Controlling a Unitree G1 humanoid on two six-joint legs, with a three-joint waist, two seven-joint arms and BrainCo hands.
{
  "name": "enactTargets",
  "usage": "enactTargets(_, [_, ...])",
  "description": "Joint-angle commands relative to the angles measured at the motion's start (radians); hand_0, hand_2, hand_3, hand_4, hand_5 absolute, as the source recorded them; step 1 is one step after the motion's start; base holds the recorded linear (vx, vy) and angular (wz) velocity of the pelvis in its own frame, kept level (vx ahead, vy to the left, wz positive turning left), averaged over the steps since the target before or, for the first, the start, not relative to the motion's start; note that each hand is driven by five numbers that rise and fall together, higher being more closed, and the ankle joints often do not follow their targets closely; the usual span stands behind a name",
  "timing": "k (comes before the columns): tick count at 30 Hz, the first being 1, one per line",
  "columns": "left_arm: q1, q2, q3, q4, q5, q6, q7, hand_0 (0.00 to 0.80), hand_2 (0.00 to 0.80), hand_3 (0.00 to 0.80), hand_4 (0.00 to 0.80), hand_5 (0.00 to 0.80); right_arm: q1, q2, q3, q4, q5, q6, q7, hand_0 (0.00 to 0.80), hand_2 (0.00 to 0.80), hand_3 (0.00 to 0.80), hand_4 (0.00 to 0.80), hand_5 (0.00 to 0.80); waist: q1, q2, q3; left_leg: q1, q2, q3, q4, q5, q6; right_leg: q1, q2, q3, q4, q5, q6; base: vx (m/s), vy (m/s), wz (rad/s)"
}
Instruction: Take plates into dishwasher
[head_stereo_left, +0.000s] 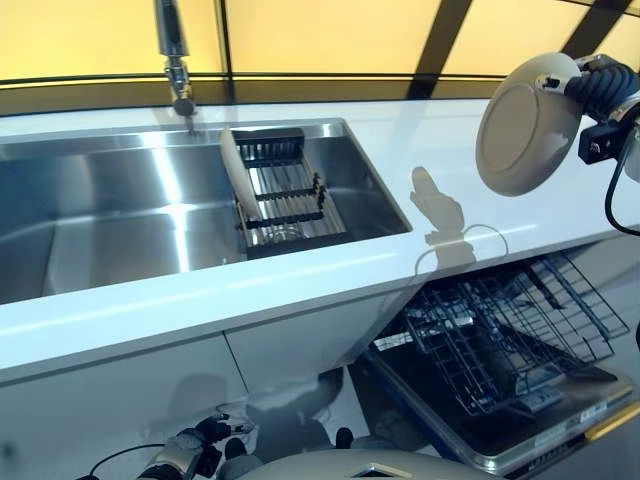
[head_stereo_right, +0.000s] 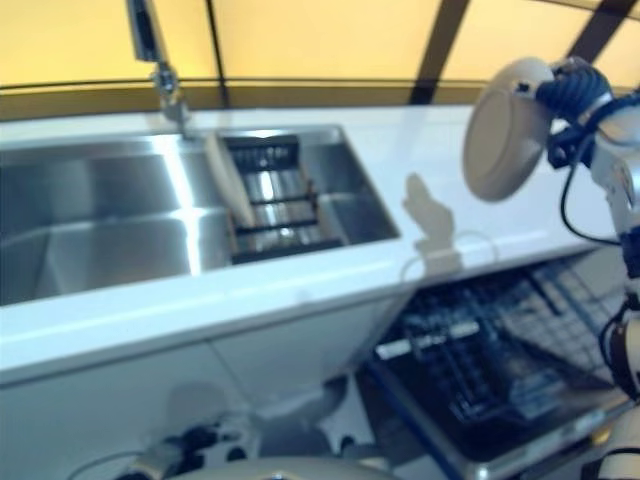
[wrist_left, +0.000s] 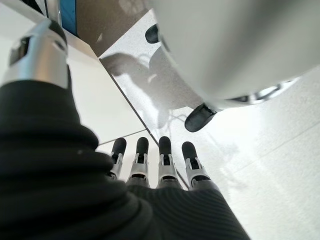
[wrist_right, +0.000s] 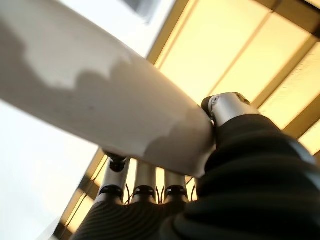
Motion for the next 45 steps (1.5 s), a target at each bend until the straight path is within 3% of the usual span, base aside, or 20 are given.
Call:
enactTargets(1, [-0.039,0.004,0.019,0.042,0.057,-0.014,-0.008,0.000,0.000,0.000,0.000,0.000,0.042,-0.111,-0.095,-0.024,-0.075,-0.050,0.051,0.800,0.800,0.800,0.800,0.800,-0.005,0.037,-0.014,0.091,-0.005,0.046,0.031,-0.146,0.033,-0.083,-0.007,0.031,0.059,0.033,0.101,-0.014,-0.009,-0.43])
enactTargets(14, [-0.060,0.026,0.075,0.047,0.081,-0.009,-0.013,0.000,0.000,0.000,0.000,0.000,0.524,-0.078,-0.409,-0.162,-0.208,-0.130,0.233,0.800,0.800,0.800,0.800,0.800,-0.092,0.051,-0.006,0.104,-0.005,0.121,0.063,-0.186,0.055,-0.134,-0.028,0.018,0.085,0.050,0.115,-0.011,-0.017,-0.21])
enactTargets(21, [-0.063,0.030,0.085,0.045,0.092,-0.014,-0.022,0.000,0.000,0.000,0.000,0.000,0.671,-0.032,-0.488,-0.198,-0.265,-0.162,0.263,0.800,0.800,0.800,0.800,0.800,-0.107,0.058,0.003,0.094,-0.004,0.133,0.078,-0.194,0.062,-0.155,-0.031,0.009,0.101,0.051,0.114,-0.011,-0.026,-0.10])
enactTargets(25, [-0.070,0.031,0.084,0.041,0.095,-0.018,-0.028,0.000,0.000,0.000,0.000,0.000,0.715,0.009,-0.483,-0.221,-0.339,-0.188,0.264,0.800,0.800,0.800,0.800,0.800,-0.109,0.061,0.009,0.085,-0.002,0.132,0.091,-0.201,0.066,-0.167,-0.035,0.004,0.112,0.051,0.114,-0.013,-0.034,-0.04])
enactTargets(33, [-0.085,0.027,0.075,0.037,0.091,-0.014,-0.029,0.000,0.000,0.000,0.000,0.000,0.754,0.017,-0.436,-0.216,-0.617,-0.357,0.197,0.800,0.800,0.800,0.800,0.800,-0.106,0.069,0.015,0.073,-0.002,0.126,0.101,-0.206,0.071,-0.176,-0.035,-0.002,0.116,0.050,0.113,-0.009,-0.020,0.00])
enactTargets(40, [-0.080,0.021,0.075,0.036,0.111,-0.013,-0.033,0.000,0.000,0.000,0.000,0.000,0.776,0.045,-0.405,-0.220,-0.619,-0.351,0.198,0.800,0.800,0.800,0.800,0.800,-0.095,0.080,0.018,0.067,-0.007,0.107,0.090,-0.199,0.069,-0.176,-0.031,-0.006,0.114,0.044,0.108,-0.015,-0.025,0.07])
enactTargets(45, [-0.075,0.021,0.079,0.033,0.126,-0.020,-0.037,0.000,0.000,0.000,0.000,0.000,0.776,0.078,-0.386,-0.206,-0.667,-0.398,0.179,0.800,0.800,0.800,0.800,0.800,-0.087,0.086,0.020,0.069,-0.011,0.098,0.084,-0.199,0.070,-0.177,-0.030,-0.009,0.116,0.042,0.108,-0.003,-0.010,0.03])
